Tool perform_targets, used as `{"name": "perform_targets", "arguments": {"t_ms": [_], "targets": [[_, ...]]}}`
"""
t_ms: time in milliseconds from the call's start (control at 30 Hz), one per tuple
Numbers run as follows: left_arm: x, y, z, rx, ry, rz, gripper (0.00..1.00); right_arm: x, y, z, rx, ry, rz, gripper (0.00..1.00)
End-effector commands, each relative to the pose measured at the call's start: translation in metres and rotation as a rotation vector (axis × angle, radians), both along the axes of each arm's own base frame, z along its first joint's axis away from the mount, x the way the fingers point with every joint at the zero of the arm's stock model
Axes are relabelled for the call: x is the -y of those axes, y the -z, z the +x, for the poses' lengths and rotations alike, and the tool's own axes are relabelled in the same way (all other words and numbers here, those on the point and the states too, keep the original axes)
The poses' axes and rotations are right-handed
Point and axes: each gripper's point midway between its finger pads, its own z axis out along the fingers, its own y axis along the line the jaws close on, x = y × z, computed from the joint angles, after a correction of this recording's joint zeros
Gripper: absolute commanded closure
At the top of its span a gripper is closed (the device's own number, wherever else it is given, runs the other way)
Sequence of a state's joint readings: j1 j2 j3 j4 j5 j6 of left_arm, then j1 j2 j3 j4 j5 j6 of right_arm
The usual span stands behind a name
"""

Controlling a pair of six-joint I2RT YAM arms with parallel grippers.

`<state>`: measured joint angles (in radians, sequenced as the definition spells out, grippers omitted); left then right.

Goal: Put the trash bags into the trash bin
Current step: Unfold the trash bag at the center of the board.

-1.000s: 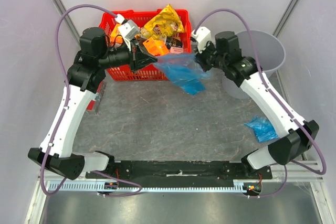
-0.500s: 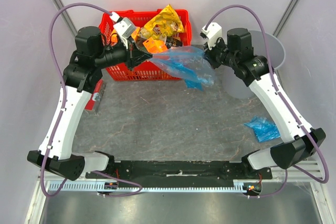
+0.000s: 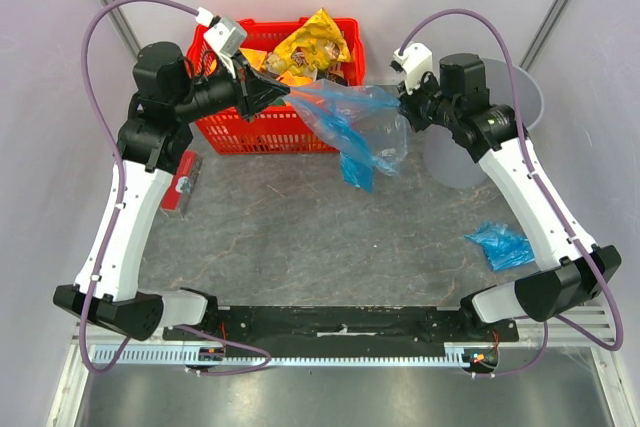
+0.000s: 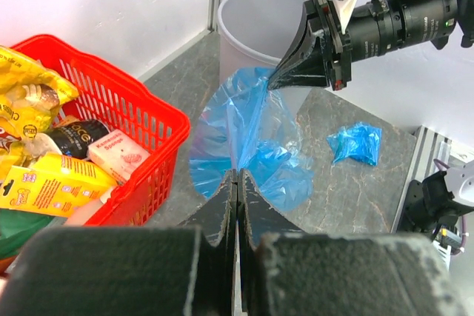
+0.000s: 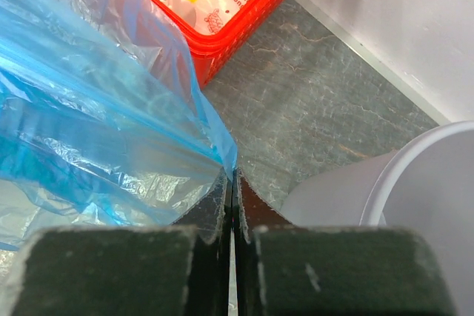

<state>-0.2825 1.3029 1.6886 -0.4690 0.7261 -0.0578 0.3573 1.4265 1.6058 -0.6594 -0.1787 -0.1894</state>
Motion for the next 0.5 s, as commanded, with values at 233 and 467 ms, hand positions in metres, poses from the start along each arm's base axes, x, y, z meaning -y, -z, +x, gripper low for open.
{"name": "perform_targets", "arguments": {"t_ms": [233, 467], "targets": [[-0.010, -0.032, 0.010, 0.049, -0.097, -0.066, 0.98, 0.015, 0.006, -0.005, -0.019, 0.014, 0.015, 0.83], [-0.011, -0.037, 0.010, 0.054, -0.109, -0.076, 0.98, 0.003, 0.012, -0.008, -0.043, -0.036, 0.054, 1.00]]}}
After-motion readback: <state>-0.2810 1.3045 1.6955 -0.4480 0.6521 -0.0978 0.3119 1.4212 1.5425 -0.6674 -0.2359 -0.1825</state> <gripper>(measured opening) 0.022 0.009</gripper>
